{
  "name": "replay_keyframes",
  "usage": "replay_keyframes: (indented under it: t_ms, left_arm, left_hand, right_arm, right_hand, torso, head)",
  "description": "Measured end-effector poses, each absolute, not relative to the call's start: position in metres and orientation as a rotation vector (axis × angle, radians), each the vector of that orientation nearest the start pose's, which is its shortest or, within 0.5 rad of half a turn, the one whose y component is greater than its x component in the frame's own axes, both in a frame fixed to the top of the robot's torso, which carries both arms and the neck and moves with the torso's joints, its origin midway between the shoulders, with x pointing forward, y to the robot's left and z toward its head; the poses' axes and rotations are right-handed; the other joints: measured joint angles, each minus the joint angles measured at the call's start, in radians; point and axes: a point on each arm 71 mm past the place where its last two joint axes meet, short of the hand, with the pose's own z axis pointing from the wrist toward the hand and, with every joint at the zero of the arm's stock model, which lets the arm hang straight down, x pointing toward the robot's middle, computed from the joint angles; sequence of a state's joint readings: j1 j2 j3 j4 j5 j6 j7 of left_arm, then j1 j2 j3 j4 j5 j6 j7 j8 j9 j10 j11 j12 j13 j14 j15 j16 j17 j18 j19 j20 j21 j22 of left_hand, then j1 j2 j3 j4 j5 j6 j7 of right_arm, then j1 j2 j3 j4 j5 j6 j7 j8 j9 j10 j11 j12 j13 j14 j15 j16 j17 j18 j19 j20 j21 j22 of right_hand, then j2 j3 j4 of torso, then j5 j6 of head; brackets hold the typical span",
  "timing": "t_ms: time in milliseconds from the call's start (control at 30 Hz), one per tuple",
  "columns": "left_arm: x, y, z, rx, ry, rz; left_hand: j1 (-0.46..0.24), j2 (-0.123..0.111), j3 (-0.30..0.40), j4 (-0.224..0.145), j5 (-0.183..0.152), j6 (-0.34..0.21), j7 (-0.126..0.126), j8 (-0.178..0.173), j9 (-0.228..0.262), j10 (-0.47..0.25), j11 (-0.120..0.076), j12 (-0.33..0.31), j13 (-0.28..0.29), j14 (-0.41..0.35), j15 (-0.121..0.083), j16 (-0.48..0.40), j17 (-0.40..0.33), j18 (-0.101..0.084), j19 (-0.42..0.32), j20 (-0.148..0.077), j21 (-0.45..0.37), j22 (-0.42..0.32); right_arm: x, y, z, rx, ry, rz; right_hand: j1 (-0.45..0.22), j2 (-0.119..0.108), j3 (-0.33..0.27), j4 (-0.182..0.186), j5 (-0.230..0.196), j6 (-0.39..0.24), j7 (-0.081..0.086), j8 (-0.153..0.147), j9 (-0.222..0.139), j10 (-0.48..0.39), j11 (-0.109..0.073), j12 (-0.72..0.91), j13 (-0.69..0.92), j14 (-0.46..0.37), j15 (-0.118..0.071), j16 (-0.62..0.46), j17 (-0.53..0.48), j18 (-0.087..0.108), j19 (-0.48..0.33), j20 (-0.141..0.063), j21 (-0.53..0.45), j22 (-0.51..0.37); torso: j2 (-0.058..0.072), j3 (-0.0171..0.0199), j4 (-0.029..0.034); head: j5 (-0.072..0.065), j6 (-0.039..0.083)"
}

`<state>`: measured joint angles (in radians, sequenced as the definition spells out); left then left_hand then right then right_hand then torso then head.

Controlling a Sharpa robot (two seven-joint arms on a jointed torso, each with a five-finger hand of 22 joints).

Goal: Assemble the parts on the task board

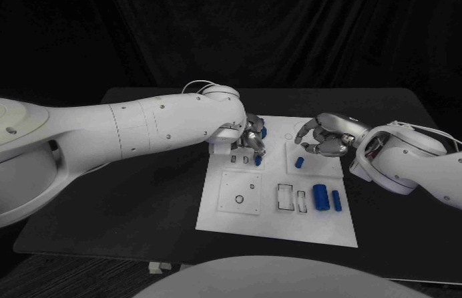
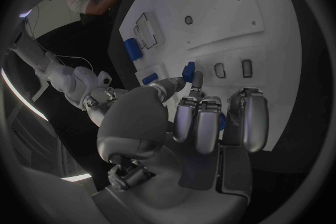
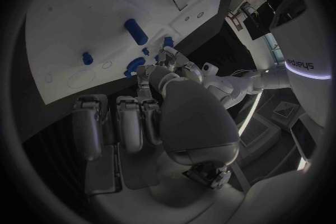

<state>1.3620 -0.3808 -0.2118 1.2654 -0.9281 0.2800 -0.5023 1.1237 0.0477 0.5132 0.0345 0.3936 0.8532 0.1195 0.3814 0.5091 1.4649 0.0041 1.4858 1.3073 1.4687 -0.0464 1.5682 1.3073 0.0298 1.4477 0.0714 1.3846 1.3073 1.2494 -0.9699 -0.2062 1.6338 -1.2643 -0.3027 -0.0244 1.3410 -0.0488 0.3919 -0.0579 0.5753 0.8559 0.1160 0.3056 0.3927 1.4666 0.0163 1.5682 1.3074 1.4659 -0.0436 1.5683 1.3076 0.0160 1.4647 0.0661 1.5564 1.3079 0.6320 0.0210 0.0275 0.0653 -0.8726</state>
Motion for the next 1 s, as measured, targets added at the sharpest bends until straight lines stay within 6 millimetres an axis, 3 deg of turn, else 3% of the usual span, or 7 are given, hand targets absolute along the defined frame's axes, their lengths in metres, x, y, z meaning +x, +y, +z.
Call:
replay_keyframes:
  t_ms: [67, 100, 167, 800, 900, 1000]
  left_arm:
    - [0.4957, 0.0515, -0.2179, 0.171, 2.477, -0.508]
    - [0.4950, 0.0513, -0.2179, 0.180, 2.470, -0.508]
    - [0.4946, 0.0515, -0.2177, 0.193, 2.459, -0.509]
    - [0.4962, 0.0576, -0.2149, 0.228, 2.376, -0.533]
    - [0.4970, 0.0584, -0.2144, 0.224, 2.365, -0.540]
    - [0.4977, 0.0589, -0.2139, 0.219, 2.355, -0.547]
  left_hand:
    - [0.000, 0.000, 0.000, 0.000, 0.000, 0.001, -0.001, 0.000, 0.027, 0.000, 0.000, 0.000, 0.000, 0.000, 0.000, 0.000, 0.000, 0.000, 0.000, 0.000, 0.000, 0.000]
    - [0.000, 0.000, 0.000, 0.000, -0.002, 0.001, -0.001, 0.000, 0.120, 0.000, 0.000, 0.000, 0.000, 0.000, 0.000, 0.000, 0.000, 0.000, 0.000, 0.000, 0.000, 0.000]
    - [0.000, 0.000, -0.001, 0.001, -0.004, 0.003, 0.000, 0.000, 0.179, 0.000, 0.000, 0.000, 0.000, 0.000, 0.000, 0.000, 0.000, 0.000, 0.000, 0.000, 0.000, 0.000]
    - [0.008, 0.003, -0.005, 0.000, -0.006, 0.002, -0.001, 0.000, 0.191, 0.000, 0.000, 0.000, 0.000, 0.000, 0.000, 0.000, 0.000, 0.000, 0.000, 0.000, 0.000, 0.000]
    - [0.010, 0.001, -0.005, 0.000, -0.006, 0.002, -0.001, -0.001, 0.192, 0.000, 0.000, 0.000, 0.000, 0.000, 0.000, 0.000, 0.000, 0.017, 0.000, 0.000, -0.004, 0.000]
    - [0.011, 0.000, -0.006, 0.000, -0.007, 0.002, -0.001, -0.006, 0.192, 0.000, 0.000, 0.000, 0.000, 0.000, 0.000, 0.000, 0.000, 0.017, 0.000, 0.000, -0.004, 0.000]
  right_arm:
    - [0.4452, -0.2294, -0.2145, -0.068, 1.831, 0.747]
    - [0.4451, -0.2294, -0.2145, -0.068, 1.831, 0.747]
    - [0.4451, -0.2297, -0.2146, -0.067, 1.830, 0.747]
    - [0.4443, -0.2312, -0.2162, -0.064, 1.831, 0.746]
    - [0.4442, -0.2317, -0.2165, -0.063, 1.831, 0.745]
    - [0.4440, -0.2318, -0.2168, -0.062, 1.831, 0.745]
  right_hand:
    - [0.000, 0.000, 0.000, 0.000, 0.000, 0.000, 0.000, 0.000, 0.000, 0.000, 0.000, 0.000, 0.000, 0.000, 0.000, 0.000, 0.000, 0.000, 0.000, 0.000, 0.000, 0.000]
    - [0.000, 0.000, 0.000, 0.000, 0.000, 0.000, 0.000, 0.000, 0.000, 0.000, 0.000, 0.000, 0.000, 0.000, 0.000, 0.000, 0.000, 0.000, 0.000, 0.000, 0.000, 0.000]
    - [0.000, 0.000, 0.000, 0.000, 0.000, 0.000, 0.000, 0.000, 0.000, 0.000, 0.000, 0.000, 0.000, 0.000, 0.000, 0.000, 0.000, 0.000, 0.000, 0.000, 0.000, 0.000]
    - [0.000, 0.000, 0.000, 0.000, 0.000, 0.000, 0.000, 0.000, 0.000, 0.000, 0.000, 0.000, 0.000, 0.000, 0.000, 0.000, 0.000, 0.000, 0.000, 0.000, 0.000, 0.000]
    - [0.000, 0.000, 0.000, 0.000, 0.006, -0.004, 0.004, -0.004, -0.001, -0.002, 0.002, 0.000, 0.000, 0.000, 0.000, 0.000, 0.000, 0.000, 0.000, 0.000, 0.000, 0.000]
    - [0.000, 0.000, 0.000, 0.000, 0.006, -0.004, 0.004, -0.005, -0.001, -0.004, 0.004, 0.000, 0.000, 0.000, 0.000, 0.000, 0.000, 0.000, 0.000, 0.000, 0.000, 0.000]
  torso:
    - [0.001, 0.0000, -0.0003]
    - [0.001, 0.0000, -0.0003]
    - [0.002, 0.0000, -0.0006]
    - [0.001, -0.0001, -0.0010]
    - [0.001, -0.0003, -0.0010]
    - [0.001, -0.0004, -0.0008]
  head:
    - [0.001, 0.000]
    - [0.001, 0.000]
    - [0.001, 0.000]
    - [0.002, 0.000]
    - [0.002, 0.000]
    - [0.003, 0.000]
